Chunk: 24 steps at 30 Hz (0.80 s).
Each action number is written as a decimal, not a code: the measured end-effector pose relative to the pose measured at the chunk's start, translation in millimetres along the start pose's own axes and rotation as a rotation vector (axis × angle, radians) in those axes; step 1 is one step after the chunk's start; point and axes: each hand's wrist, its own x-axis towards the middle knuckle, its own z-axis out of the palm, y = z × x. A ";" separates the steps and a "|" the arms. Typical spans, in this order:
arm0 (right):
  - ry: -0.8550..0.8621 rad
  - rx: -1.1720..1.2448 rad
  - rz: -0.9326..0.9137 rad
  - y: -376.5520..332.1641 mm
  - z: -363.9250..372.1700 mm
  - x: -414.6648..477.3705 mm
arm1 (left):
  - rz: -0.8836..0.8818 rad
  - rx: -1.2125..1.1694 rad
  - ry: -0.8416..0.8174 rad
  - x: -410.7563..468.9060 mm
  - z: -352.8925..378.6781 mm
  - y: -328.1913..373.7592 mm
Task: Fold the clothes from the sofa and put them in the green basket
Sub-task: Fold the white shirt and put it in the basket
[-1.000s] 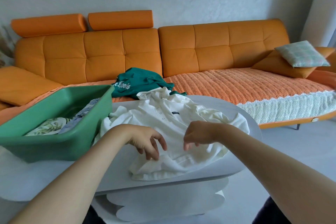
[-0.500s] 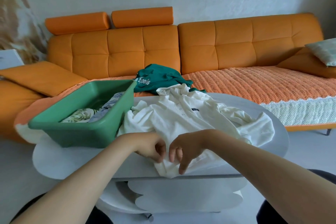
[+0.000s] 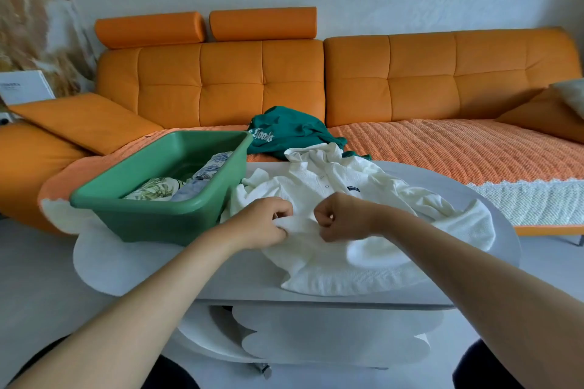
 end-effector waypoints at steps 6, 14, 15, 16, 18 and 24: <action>-0.728 0.203 0.324 4.7 9.1 -5.0 | -0.319 0.216 -0.827 -21.3 -17.7 6.5; -0.044 0.087 0.344 35.7 -7.8 25.4 | -0.173 -0.083 -0.305 22.8 -17.7 11.1; 0.034 0.066 0.363 42.1 -10.2 30.6 | -0.166 -0.094 -0.223 35.0 -15.4 9.8; 0.104 0.044 0.373 48.1 -13.1 35.8 | -0.171 -0.092 -0.166 47.9 -13.2 7.8; 0.229 -0.011 0.364 59.2 -22.5 45.7 | -0.197 -0.059 -0.091 76.1 -10.5 1.5; 0.483 -0.052 0.387 99.9 -58.6 84.4 | -0.266 0.087 0.118 162.0 -9.2 -27.7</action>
